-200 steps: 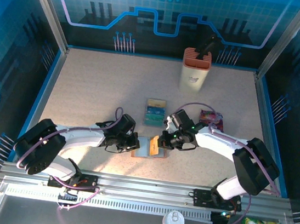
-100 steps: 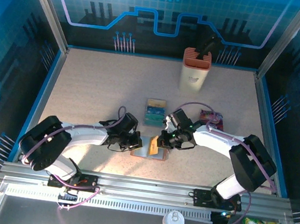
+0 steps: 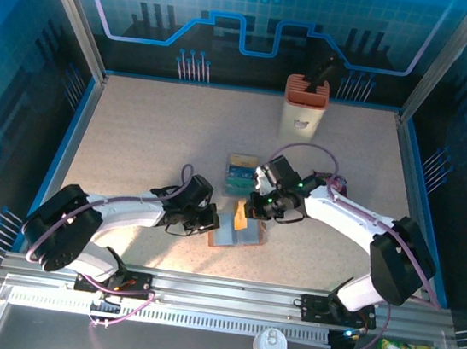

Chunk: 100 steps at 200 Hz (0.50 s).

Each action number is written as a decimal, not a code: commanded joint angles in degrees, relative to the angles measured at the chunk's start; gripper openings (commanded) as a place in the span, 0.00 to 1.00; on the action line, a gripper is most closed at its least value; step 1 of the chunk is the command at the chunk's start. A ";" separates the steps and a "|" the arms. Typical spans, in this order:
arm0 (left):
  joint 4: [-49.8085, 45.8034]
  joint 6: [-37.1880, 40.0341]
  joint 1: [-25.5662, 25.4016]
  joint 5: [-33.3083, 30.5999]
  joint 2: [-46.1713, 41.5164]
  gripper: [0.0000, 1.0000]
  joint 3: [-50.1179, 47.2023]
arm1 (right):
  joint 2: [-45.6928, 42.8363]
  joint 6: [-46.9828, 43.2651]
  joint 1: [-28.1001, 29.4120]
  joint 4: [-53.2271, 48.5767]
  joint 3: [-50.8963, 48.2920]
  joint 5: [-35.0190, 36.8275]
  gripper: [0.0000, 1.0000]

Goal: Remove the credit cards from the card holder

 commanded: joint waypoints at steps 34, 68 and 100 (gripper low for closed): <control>-4.53 2.55 0.62 -1.79 -3.14 0.03 1.91 | 4.20 -22.71 0.21 -19.88 15.73 9.27 0.00; -2.43 1.47 0.56 -0.25 -2.52 0.02 0.35 | 8.97 -35.38 0.61 -25.57 24.25 15.78 0.00; -2.29 1.46 0.57 -0.28 -0.75 0.02 -0.37 | 10.55 -46.32 0.89 -26.40 28.56 18.61 0.00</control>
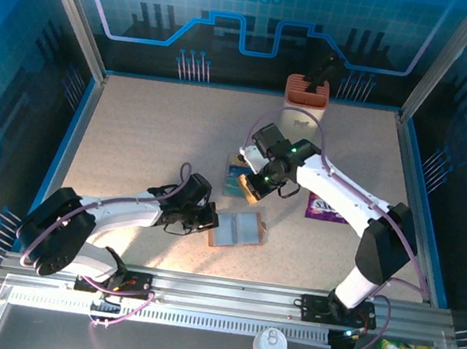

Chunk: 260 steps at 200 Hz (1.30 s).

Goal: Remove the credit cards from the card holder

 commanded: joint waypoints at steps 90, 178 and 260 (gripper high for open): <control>-8.36 5.18 1.27 -3.56 4.00 0.02 3.09 | 8.70 -31.01 -2.65 -9.62 15.37 3.64 0.00; -11.24 6.44 1.55 -4.41 3.87 0.04 5.07 | 20.94 -37.63 -8.47 -12.86 31.34 -2.97 0.00; -13.37 6.00 1.63 -5.03 -0.41 0.09 5.56 | 28.72 -39.07 -9.41 -10.44 36.56 -1.93 0.00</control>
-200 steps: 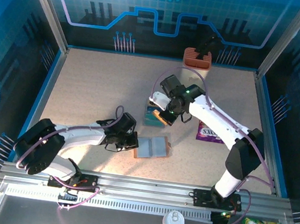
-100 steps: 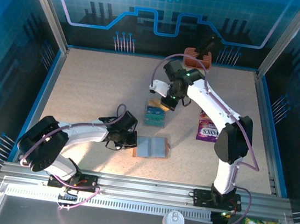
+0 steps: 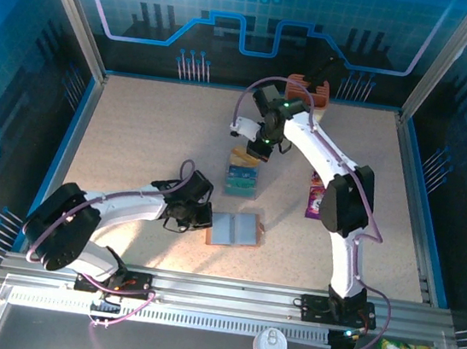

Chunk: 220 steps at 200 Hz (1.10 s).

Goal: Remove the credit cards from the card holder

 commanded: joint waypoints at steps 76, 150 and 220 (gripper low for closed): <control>-2.30 0.39 0.49 -1.35 -4.12 0.10 0.24 | 1.81 -2.40 -0.58 -1.35 1.93 2.53 0.05; -4.05 2.10 0.85 -2.34 -4.58 0.12 1.63 | -4.12 1.38 -0.14 0.20 0.56 7.02 0.18; -8.05 6.54 6.12 -9.00 -9.40 0.55 1.91 | -19.00 12.66 -0.62 12.01 -19.18 12.63 0.47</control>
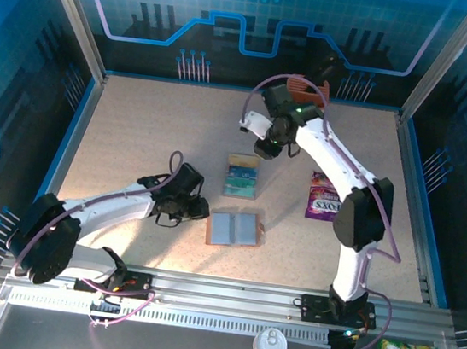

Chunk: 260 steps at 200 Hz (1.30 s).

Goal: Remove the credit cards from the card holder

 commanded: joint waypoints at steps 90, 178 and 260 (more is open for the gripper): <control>-4.84 9.53 7.66 -15.22 -6.26 0.99 0.91 | -24.17 14.72 -6.22 24.80 -40.23 6.61 1.00; 10.64 23.40 12.13 -33.57 -15.13 0.99 -6.55 | -35.08 29.46 -21.44 65.85 -71.59 4.61 1.00; 48.14 46.27 18.39 -33.89 -10.65 0.99 -17.27 | -28.00 29.88 -25.32 99.40 -81.14 4.59 1.00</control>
